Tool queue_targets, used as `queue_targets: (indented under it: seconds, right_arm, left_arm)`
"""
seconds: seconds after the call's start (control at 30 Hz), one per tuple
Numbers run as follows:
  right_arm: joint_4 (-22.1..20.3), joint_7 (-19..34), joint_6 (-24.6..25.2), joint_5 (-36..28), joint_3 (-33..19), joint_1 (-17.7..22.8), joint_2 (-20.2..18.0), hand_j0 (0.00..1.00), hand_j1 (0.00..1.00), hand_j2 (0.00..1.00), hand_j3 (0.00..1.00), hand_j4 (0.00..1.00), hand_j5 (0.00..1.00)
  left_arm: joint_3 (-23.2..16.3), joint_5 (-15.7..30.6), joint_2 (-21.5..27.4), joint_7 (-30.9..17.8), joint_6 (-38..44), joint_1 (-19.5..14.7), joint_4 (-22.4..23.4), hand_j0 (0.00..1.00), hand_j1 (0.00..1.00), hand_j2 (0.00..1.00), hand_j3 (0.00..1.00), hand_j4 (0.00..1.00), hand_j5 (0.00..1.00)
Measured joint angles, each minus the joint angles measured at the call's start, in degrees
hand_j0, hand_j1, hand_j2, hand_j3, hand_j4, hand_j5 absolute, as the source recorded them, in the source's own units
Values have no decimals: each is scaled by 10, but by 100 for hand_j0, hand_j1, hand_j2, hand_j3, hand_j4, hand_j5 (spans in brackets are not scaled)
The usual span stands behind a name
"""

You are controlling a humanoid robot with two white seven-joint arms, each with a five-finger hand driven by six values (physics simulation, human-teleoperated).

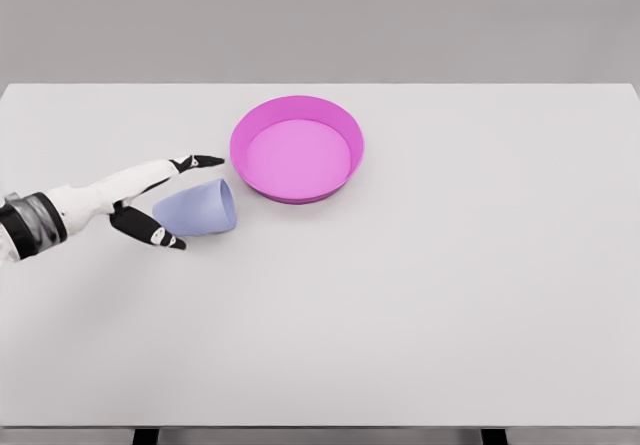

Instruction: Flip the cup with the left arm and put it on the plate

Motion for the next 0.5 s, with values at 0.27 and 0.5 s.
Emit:
queue_targets:
  seconds: [0.27,0.5]
  right_arm:
    - [0,0,0,0,0,0,0,100,100,100,100,100,100]
    - [0,0,0,0,0,0,0,100,100,100,100,100,100]
  left_arm:
    - [0,-26,-22,-2,57,1,0,100,100,100,100,100,100]
    - [0,-31,-37,-2,62,-1,0,100,100,100,100,100,100]
